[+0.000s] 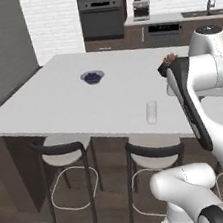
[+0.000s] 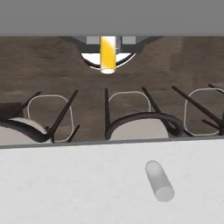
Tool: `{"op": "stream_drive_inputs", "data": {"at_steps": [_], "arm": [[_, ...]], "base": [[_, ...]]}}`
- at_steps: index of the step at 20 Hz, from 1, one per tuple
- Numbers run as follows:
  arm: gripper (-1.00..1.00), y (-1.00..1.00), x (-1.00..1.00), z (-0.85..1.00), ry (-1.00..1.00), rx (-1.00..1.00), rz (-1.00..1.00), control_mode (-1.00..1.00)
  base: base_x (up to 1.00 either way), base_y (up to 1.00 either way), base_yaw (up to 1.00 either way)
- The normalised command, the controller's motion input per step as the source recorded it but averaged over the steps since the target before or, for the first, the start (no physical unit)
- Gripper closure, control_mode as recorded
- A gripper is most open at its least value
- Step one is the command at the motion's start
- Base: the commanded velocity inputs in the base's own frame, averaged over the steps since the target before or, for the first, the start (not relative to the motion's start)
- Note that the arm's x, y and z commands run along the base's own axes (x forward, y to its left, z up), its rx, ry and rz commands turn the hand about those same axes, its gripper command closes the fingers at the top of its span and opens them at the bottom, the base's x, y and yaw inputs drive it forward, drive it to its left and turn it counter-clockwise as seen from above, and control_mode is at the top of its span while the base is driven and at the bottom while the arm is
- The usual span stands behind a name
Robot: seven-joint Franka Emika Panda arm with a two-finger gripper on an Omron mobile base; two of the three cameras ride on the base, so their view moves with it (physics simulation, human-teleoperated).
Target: Take a straw from the drawer in front and place it inside the glass cup on the dining counter.
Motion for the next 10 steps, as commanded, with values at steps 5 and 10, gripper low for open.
{"op": "stream_drive_inputs", "data": {"at_steps": [5,10], "arm": [[1.0,0.0,0.0,0.0,0.0,0.0,0.0,1.0],[1.0,0.0,0.0,0.0,0.0,0.0,0.0,1.0]], "base": [[0.71,0.42,-0.59],[0.87,0.25,-0.48]]}}
